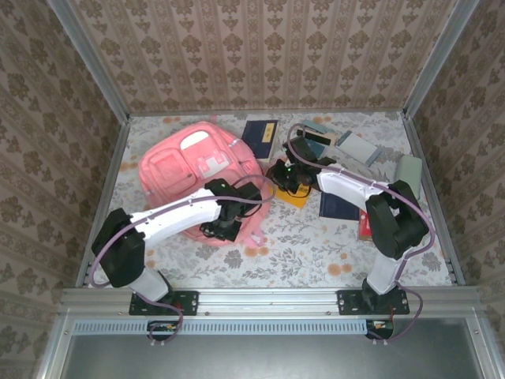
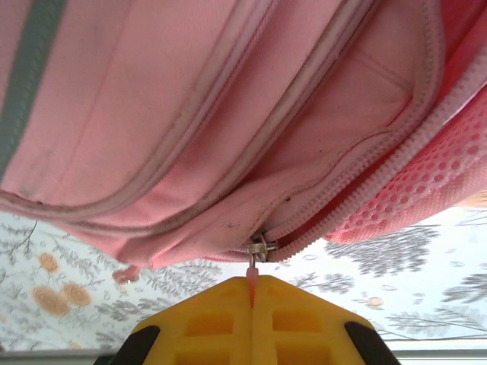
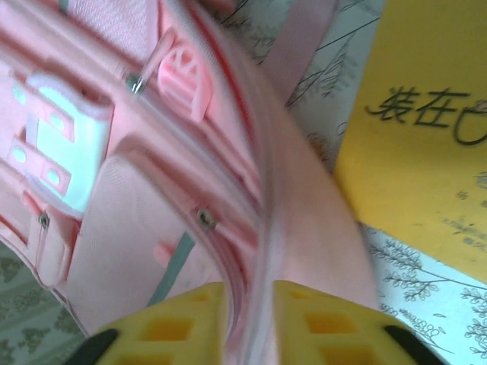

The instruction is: Pack the student bag

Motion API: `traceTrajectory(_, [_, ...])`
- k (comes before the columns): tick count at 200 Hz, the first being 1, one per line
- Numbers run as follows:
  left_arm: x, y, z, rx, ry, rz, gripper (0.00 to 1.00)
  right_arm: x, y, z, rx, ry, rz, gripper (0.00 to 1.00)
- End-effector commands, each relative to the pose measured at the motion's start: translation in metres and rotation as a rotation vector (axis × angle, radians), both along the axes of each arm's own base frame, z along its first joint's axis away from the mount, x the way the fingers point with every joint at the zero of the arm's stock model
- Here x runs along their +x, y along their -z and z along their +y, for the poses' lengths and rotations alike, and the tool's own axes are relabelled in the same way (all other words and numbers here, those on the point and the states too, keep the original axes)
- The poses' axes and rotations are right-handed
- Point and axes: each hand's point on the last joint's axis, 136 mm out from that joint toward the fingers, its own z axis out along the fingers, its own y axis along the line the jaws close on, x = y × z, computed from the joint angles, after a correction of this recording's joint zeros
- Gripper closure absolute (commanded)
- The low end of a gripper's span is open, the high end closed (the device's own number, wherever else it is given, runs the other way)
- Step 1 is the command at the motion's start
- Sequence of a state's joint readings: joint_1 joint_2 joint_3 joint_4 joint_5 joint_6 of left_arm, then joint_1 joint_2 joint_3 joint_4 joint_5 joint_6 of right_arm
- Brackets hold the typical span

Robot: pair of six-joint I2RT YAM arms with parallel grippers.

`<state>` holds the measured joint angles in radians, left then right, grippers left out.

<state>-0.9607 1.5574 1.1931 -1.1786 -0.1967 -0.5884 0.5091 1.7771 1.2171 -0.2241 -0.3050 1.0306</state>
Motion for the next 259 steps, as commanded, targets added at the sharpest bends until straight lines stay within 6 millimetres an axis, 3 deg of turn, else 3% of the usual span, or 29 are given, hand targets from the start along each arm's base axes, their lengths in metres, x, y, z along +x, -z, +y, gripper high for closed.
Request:
traceTrajectory(1, [0.018, -0.025, -0.037, -0.139, 0.051, -0.076, 1.0, -0.019, -0.011, 0.019, 0.032, -0.065, 0.027, 0.59])
traceTrajectory(16, [0.02, -0.026, -0.049, -0.153, 0.079, -0.084, 1.0, -0.035, -0.004, 0.024, 0.012, -0.091, 0.064, 0.5])
traceTrajectory(55, [0.016, -0.015, -0.062, -0.174, 0.105, -0.067, 1.0, -0.066, 0.025, 0.024, -0.064, -0.132, 0.17, 0.47])
traceTrajectory(105, [0.017, -0.011, -0.069, -0.202, 0.095, -0.083, 1.0, -0.075, 0.044, 0.028, -0.131, -0.184, 0.23, 0.47])
traceTrajectory(147, [0.02, -0.014, -0.07, -0.217, 0.089, -0.107, 1.0, -0.082, 0.061, 0.003, -0.313, -0.254, 0.23, 0.5])
traceTrajectory(173, [0.018, -0.012, -0.066, -0.206, 0.084, -0.108, 1.0, -0.083, 0.058, -0.004, -0.367, -0.28, 0.215, 0.5])
traceTrajectory(203, [0.016, -0.01, -0.064, -0.208, 0.081, -0.108, 1.0, -0.084, 0.029, -0.01, -0.359, -0.259, 0.163, 0.46])
traceTrajectory(221, [0.018, -0.012, -0.068, -0.226, 0.083, -0.115, 1.0, -0.089, 0.015, -0.018, -0.366, -0.245, 0.156, 0.38])
traceTrajectory(259, [0.02, -0.013, -0.075, -0.253, 0.092, -0.123, 1.0, -0.114, 0.027, -0.011, -0.246, -0.209, 0.255, 0.35])
